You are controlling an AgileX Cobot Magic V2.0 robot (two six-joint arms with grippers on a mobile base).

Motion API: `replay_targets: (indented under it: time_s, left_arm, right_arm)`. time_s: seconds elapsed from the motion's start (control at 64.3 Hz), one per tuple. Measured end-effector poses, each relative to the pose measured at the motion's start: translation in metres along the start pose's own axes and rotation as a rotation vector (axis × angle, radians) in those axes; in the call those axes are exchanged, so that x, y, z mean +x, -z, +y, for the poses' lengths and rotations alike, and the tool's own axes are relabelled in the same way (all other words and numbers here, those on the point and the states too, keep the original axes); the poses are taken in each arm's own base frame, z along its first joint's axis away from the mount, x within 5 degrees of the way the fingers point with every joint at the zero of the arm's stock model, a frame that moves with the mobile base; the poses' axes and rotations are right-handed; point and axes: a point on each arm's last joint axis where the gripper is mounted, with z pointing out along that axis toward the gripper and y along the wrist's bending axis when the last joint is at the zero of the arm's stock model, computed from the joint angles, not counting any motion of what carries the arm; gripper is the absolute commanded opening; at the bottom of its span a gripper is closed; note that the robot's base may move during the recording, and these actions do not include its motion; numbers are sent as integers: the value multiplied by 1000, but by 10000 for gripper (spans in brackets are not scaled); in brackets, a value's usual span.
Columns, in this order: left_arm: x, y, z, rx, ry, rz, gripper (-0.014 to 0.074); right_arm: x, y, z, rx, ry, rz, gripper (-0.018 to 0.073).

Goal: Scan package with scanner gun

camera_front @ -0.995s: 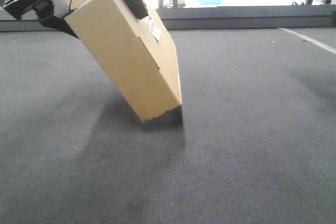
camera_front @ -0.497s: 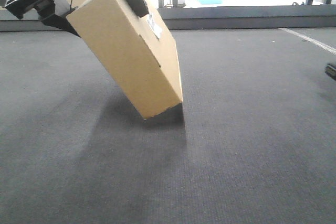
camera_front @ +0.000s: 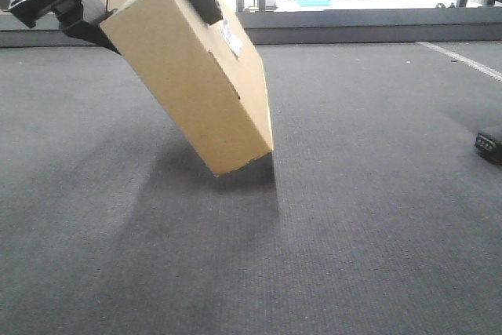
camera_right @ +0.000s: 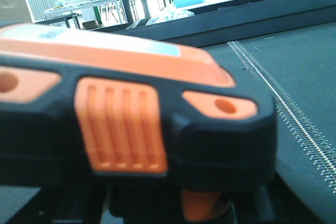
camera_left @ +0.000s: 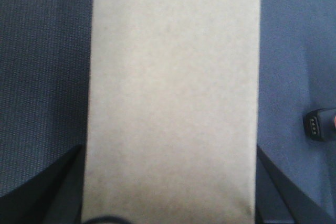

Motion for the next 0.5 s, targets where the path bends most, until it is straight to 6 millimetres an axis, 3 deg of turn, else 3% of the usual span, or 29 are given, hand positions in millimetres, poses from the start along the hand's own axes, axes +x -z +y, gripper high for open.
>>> replay_targets:
  time_s: [0.497]
  left_arm:
    - [0, 0, 0, -1, -2, -1, -111]
  right_arm:
    - [0, 0, 0, -1, 3, 0, -158]
